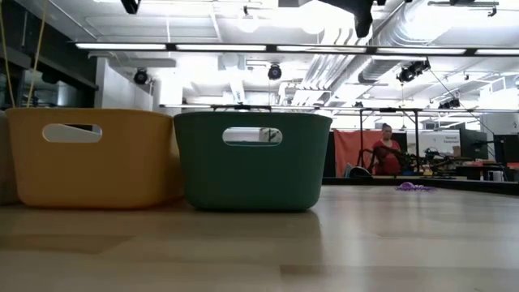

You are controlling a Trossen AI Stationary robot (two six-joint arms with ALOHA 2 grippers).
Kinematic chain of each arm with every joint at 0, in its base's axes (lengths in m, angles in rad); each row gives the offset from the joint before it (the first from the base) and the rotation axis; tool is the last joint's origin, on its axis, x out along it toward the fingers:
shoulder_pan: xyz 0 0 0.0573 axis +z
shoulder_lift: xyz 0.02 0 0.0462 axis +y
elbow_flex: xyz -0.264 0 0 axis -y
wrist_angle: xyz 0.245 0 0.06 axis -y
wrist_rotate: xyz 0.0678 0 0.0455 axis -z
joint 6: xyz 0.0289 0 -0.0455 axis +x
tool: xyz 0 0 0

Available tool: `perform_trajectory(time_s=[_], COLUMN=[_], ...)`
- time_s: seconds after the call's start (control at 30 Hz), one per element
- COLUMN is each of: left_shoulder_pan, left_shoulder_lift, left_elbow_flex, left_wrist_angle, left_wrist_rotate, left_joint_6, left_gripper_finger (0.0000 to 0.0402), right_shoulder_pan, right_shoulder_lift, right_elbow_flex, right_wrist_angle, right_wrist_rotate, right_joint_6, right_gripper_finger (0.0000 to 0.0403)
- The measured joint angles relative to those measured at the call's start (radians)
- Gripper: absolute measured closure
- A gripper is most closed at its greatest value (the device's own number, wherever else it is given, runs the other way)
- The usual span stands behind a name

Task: Sort Halloween decoration
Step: Put the purple witch hat toy into the white bin

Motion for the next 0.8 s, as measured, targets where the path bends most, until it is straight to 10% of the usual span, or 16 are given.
perform_trajectory(time_s=[0.3, 0.57, 0.8], left_shoulder_pan=[-0.134, -0.269, -0.519], left_shoulder_lift=[0.025, 0.118, 0.148], left_elbow_flex=[0.021, 0.268, 0.169], left_wrist_angle=[0.021, -0.687, -0.911], left_wrist_rotate=[-0.123, -0.138, -0.227], left_joint_6=[0.004, -0.021, -0.176], left_gripper_finger=[0.0401, 0.0401, 0.0401], right_shoulder_pan=[0.0, 0.0, 0.0], right_shoulder_lift=[0.0, 0.0, 0.0], right_elbow_flex=[0.0, 0.0, 0.0], right_wrist_angle=[-0.001, -0.021, -0.084], right_wrist_rotate=[-0.001, 0.006, 0.009], right_joint_6=[-0.02, -0.02, -0.018], right_gripper_finger=[0.0269, 0.0269, 0.027])
